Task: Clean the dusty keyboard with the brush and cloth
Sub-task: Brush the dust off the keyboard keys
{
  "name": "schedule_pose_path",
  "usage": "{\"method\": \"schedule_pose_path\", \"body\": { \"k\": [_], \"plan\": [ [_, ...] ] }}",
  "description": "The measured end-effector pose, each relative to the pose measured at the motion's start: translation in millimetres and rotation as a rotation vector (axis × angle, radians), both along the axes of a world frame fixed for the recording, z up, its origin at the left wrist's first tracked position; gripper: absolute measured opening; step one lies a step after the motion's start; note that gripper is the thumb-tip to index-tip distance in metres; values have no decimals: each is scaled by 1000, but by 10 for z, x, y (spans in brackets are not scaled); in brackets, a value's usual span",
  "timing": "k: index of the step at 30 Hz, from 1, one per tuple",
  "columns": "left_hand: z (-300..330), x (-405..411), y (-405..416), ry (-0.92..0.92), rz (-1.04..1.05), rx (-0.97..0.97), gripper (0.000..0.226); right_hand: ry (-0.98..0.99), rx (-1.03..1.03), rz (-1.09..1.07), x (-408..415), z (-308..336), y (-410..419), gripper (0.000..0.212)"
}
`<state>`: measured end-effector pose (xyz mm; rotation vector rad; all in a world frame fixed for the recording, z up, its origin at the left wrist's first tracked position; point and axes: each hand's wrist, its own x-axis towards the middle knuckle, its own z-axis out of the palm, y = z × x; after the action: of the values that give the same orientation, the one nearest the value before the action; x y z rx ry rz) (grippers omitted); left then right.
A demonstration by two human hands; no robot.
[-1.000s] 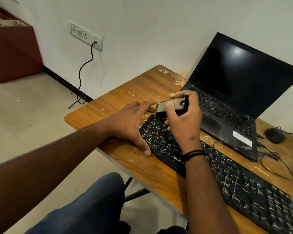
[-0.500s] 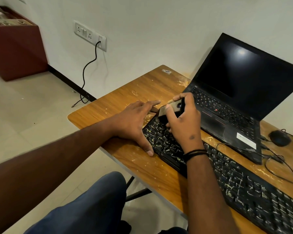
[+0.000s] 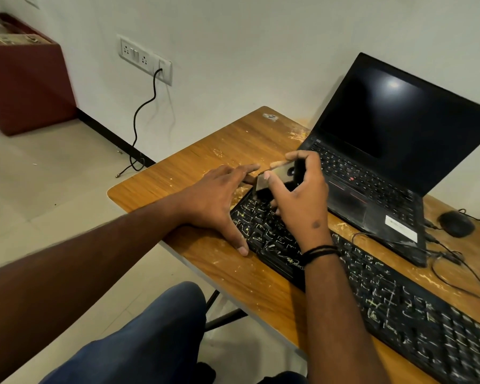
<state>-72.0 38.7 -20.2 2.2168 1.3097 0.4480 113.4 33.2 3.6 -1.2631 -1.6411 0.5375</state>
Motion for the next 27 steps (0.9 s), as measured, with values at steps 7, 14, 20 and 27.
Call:
{"method": "schedule_pose_path", "body": {
  "k": [7,14,20,27],
  "plan": [
    [11,-15,-21,17,3,9,150,-17,-11,76,-56,18,-31,25],
    [6,-1,-10,4,-7,12,150,-23,-42,105,6,24,-36,20],
    [5,-12,-2,14,-3,15,151,21,-110,210,4,53,-61,18],
    [0,-11,4,12,-2,2,151,-28,-73,237,20,68,-76,17]
  ]
}}
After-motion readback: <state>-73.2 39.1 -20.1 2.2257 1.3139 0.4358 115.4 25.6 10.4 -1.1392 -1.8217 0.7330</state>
